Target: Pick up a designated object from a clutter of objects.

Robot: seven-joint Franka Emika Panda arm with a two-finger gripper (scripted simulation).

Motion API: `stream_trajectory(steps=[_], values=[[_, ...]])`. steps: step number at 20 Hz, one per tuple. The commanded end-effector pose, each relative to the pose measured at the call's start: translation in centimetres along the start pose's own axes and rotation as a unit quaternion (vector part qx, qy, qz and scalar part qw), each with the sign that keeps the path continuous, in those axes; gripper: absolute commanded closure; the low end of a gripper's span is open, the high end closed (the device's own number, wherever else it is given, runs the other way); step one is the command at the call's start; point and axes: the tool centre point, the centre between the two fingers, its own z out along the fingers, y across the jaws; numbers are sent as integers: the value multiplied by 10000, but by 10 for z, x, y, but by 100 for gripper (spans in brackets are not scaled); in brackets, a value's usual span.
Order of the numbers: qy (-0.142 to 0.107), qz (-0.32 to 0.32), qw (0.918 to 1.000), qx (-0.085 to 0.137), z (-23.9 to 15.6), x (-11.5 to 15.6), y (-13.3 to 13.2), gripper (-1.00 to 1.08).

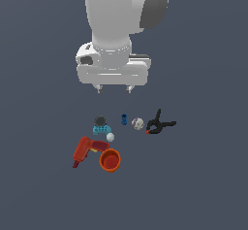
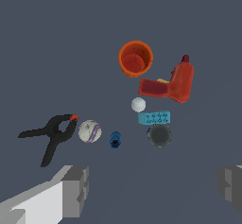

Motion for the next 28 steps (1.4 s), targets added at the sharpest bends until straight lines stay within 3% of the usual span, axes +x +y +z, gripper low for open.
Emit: stream_trajectory(steps=[1, 18, 28], values=[[-3, 84, 10000, 12, 13, 5, 1, -92], [13, 1188, 9929, 81, 181, 40, 22, -92], [20, 1527, 9883, 66, 233, 39, 30, -92]])
